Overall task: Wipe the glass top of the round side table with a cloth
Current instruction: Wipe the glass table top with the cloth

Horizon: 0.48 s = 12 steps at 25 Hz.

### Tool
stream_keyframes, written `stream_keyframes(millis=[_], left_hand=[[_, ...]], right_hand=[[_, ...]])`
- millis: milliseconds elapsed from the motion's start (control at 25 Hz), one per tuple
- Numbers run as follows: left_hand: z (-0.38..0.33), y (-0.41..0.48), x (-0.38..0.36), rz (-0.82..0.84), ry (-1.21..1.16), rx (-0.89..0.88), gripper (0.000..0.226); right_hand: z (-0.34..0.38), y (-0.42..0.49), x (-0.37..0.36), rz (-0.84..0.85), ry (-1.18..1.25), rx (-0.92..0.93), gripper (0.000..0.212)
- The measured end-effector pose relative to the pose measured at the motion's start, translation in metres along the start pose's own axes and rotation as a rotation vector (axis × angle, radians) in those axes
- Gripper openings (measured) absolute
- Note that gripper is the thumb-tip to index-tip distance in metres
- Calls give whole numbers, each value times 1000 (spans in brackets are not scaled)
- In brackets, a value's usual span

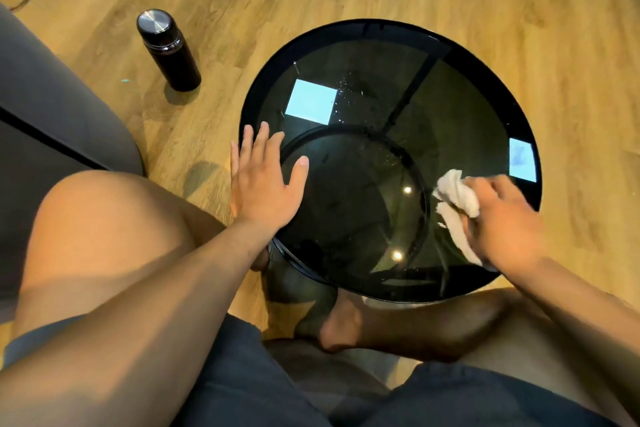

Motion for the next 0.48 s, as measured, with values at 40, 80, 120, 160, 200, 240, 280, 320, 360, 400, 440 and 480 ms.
stream_keyframes(millis=[40,80,120,160,200,240,280,320,360,400,440,480], left_hand=[[0,0,1,-1,-8,4,68],[0,0,1,-2,-15,8,68],[0,0,1,-2,-19,11,67],[0,-1,1,1,-23,12,67],[0,-1,1,4,-28,13,66],[0,-1,1,7,-33,17,66],[0,-1,1,6,-35,21,65],[0,-1,0,2,-36,22,64],[1,-1,0,-1,-38,21,63],[1,0,-1,-3,-40,18,62],[1,0,-1,-3,-40,13,61],[1,0,-1,-4,-34,13,60]], right_hand=[[-32,12,3,-13,-41,-99,34],[-54,20,5,-7,-53,-198,31],[-69,25,4,-6,-42,-296,30],[-76,25,1,-12,-26,-381,30],[-77,22,-3,-35,-14,-432,31],[-71,18,-3,-57,-13,-452,32],[-57,12,-2,-60,-25,-451,34],[-38,4,2,-45,-31,-428,36],[-17,-9,2,-3,-35,-411,36],[4,-23,2,45,-33,-399,36],[29,-38,5,64,-27,-355,36],[58,-53,5,95,2,-271,37]])
Point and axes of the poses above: each hand's wrist, its own y-axis towards the middle knuckle, its own x-axis out of the back of the hand, z = x × y, the point moved 6 cm from there along y, towards the middle knuckle, and after that the axes turned 6 degrees about x, right-handed, at the moved point
